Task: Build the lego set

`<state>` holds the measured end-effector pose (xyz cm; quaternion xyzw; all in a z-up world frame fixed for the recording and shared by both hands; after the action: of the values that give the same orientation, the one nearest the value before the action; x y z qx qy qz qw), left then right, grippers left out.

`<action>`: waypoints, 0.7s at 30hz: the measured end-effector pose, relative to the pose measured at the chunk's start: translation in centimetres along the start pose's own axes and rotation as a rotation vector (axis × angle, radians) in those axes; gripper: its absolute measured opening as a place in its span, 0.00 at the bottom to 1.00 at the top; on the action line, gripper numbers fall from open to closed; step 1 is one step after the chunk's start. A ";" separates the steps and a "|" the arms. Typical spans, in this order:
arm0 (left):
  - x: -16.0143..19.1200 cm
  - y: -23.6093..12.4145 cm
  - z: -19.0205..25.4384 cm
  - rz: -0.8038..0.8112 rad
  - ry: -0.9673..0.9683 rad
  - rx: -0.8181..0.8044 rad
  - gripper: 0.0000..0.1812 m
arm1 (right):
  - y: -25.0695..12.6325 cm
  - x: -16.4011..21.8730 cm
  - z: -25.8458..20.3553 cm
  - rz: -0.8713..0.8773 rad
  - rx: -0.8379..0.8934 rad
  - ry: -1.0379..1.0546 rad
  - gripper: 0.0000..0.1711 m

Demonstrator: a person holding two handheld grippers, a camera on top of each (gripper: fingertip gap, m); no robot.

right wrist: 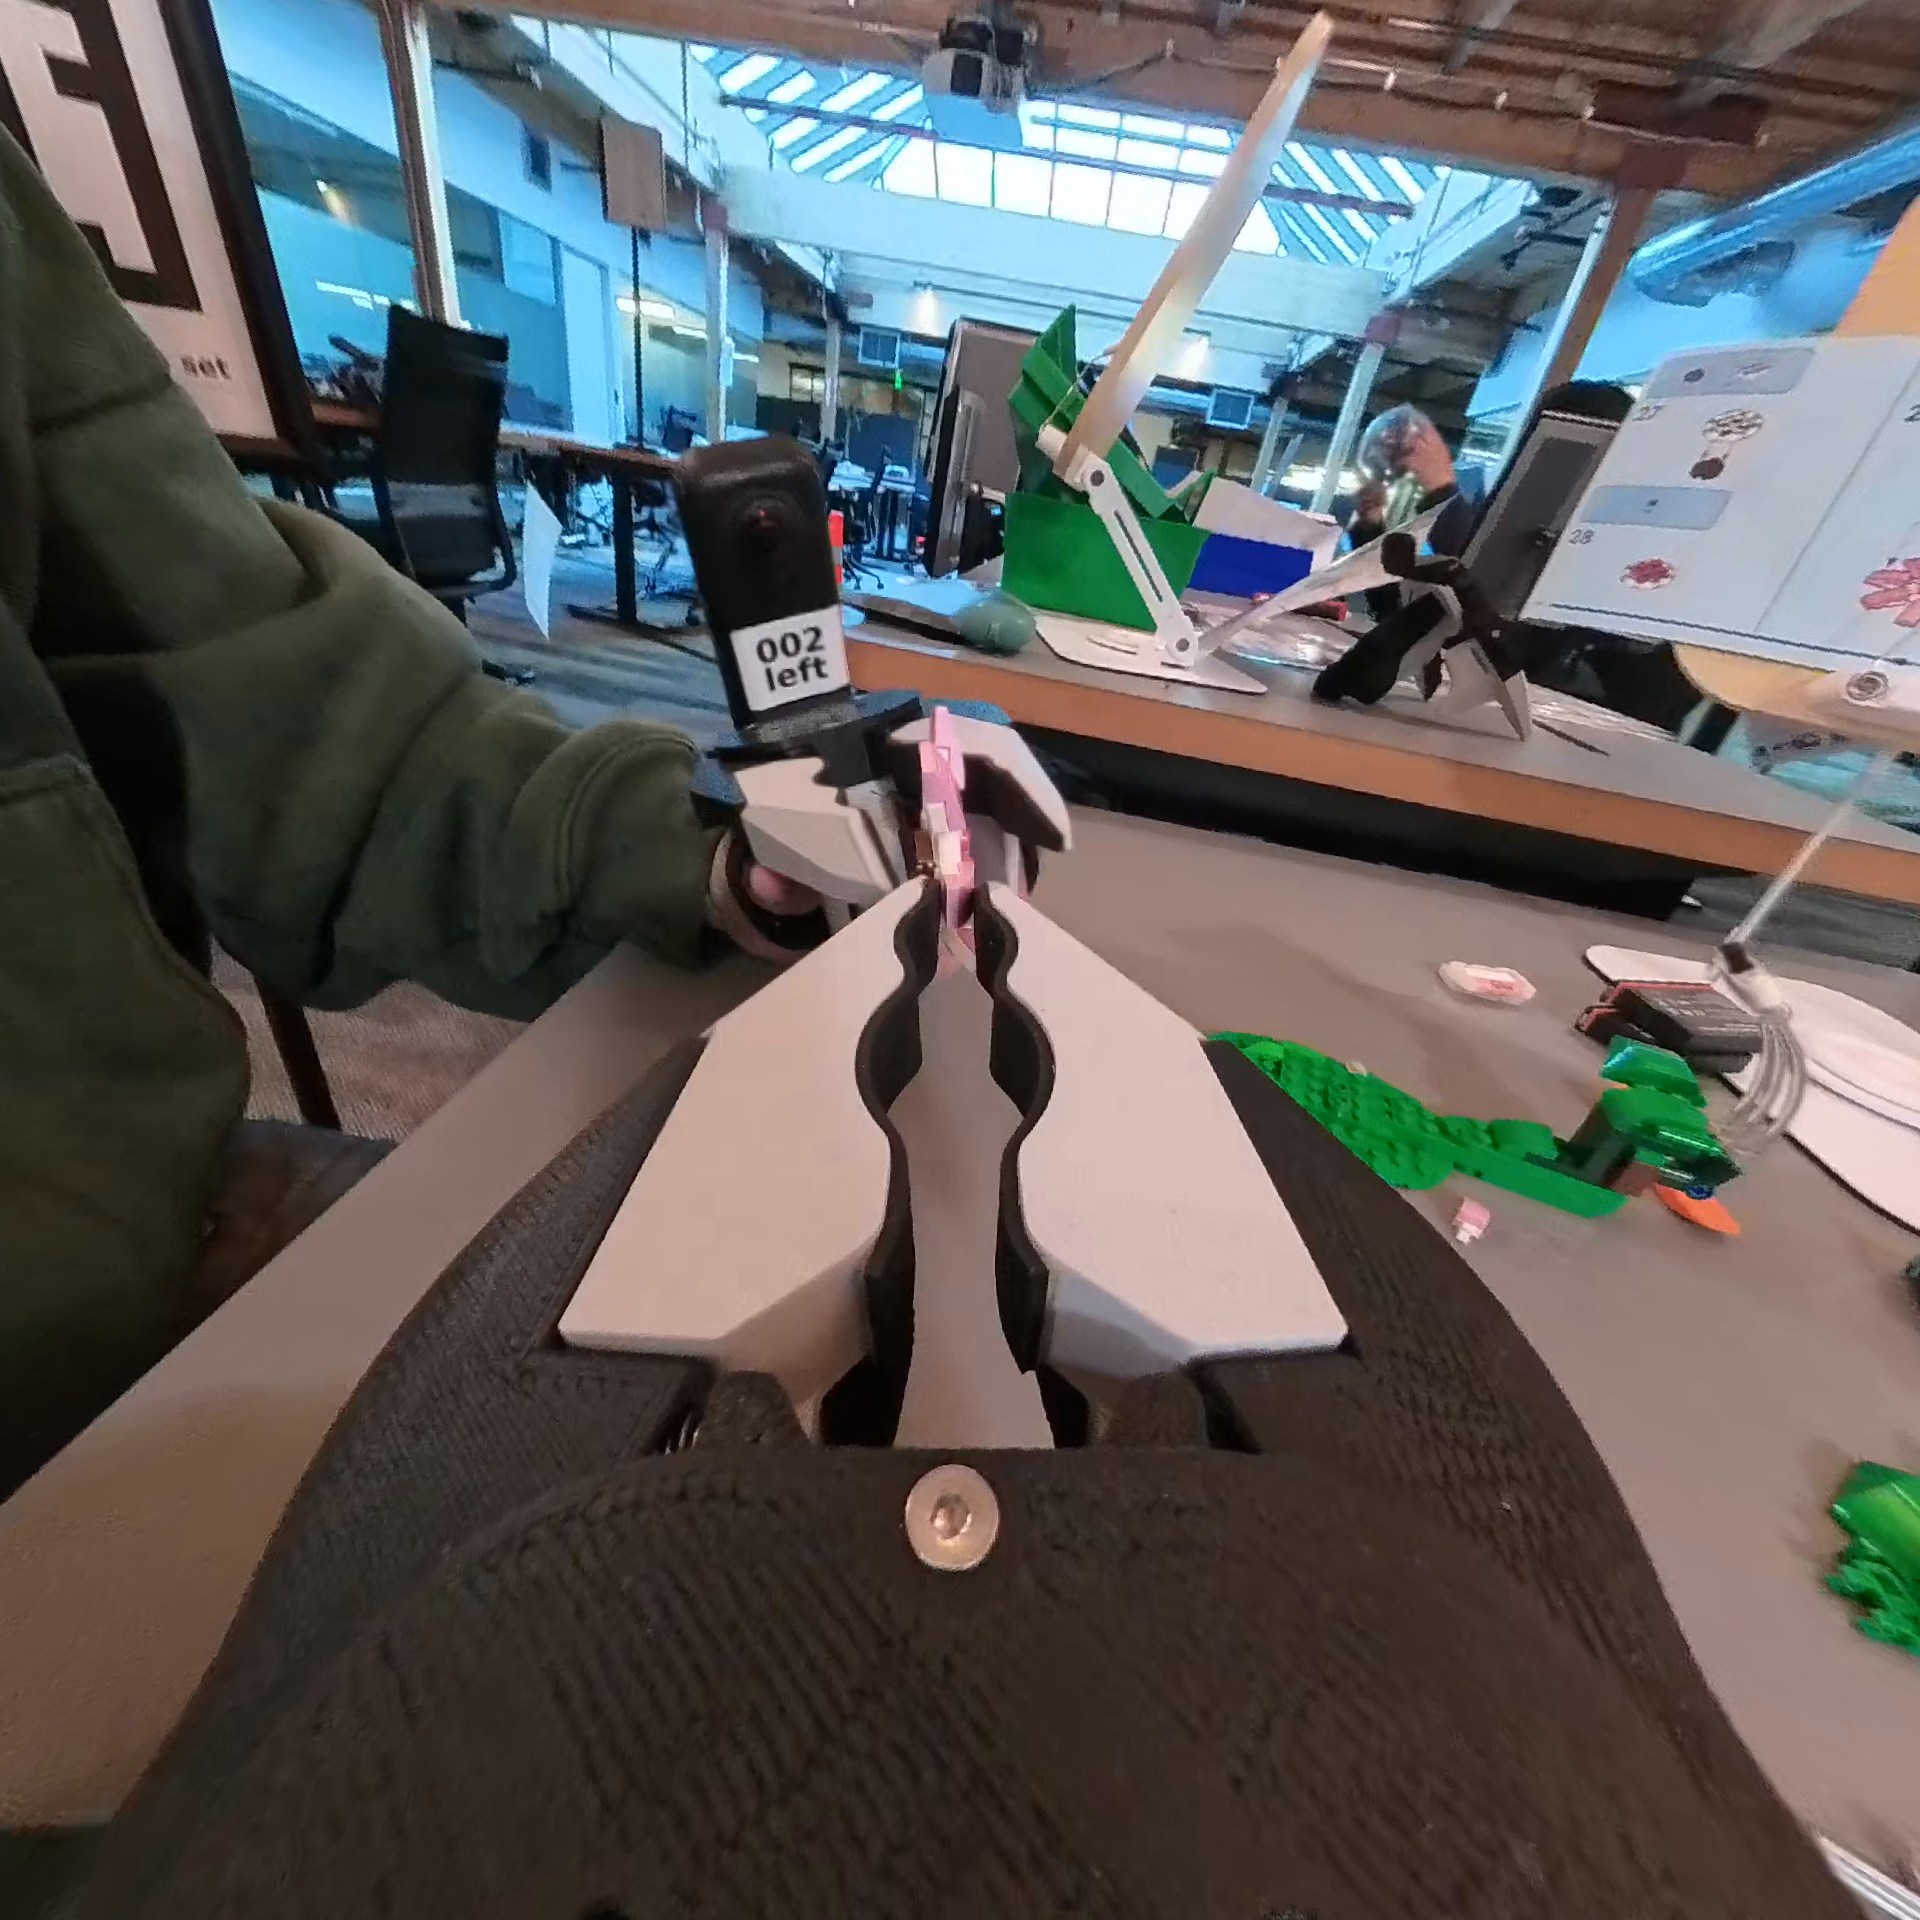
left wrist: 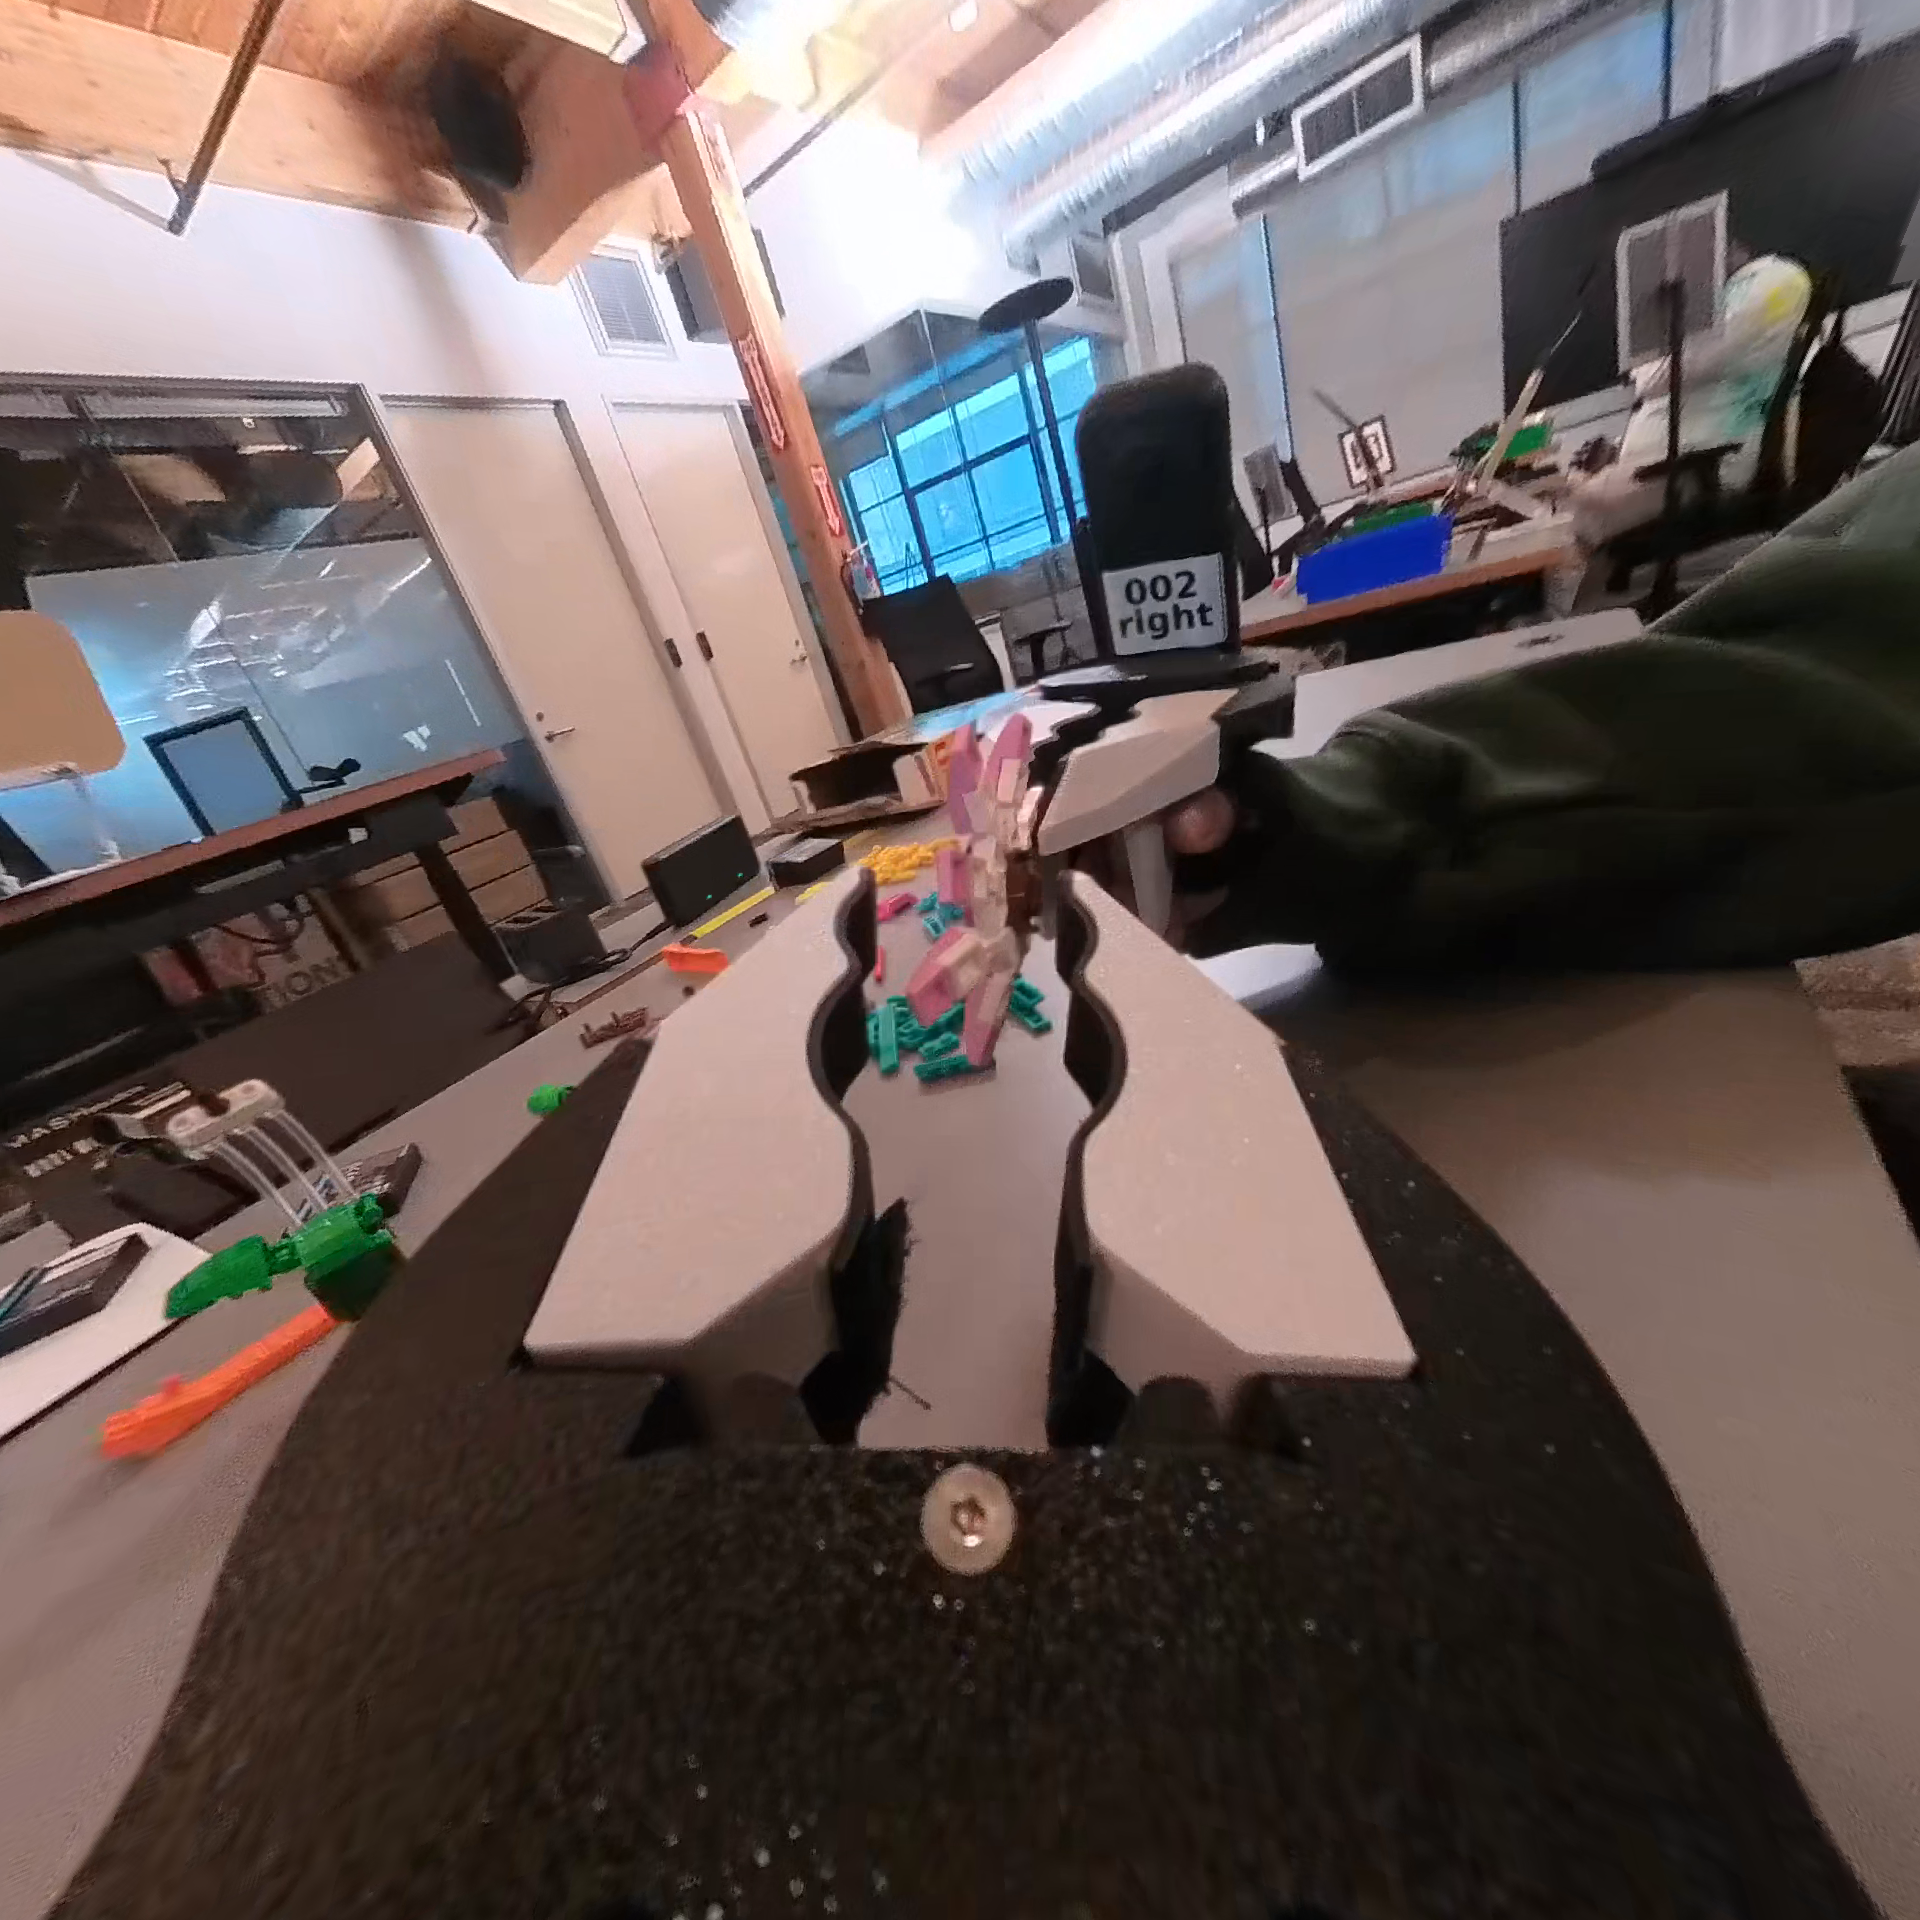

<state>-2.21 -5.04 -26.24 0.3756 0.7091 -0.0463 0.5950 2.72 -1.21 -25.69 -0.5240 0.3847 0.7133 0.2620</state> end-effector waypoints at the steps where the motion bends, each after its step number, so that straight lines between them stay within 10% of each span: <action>1: 0.0 0.0 -0.1 0.007 -0.007 0.002 0.16 | -0.1 -0.1 0.1 0.008 0.002 0.007 0.02; 21: 0.8 0.3 0.3 -0.042 0.097 0.046 0.05 | -0.2 0.5 0.5 -0.019 0.037 -0.039 0.03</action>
<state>-1.81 -4.56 -26.90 0.3761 0.7435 -0.0570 0.5500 2.41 -0.72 -26.14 -0.5088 0.3876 0.7135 0.2861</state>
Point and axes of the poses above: each gripper's, where its closed fingertips meet, y out along the fingers, x out of its underside, z = x × y across the jaws, the point moved 3 cm from there along -y, back along the fingers, and after that the axes turned 13 degrees about z, right-handed, at the moved point
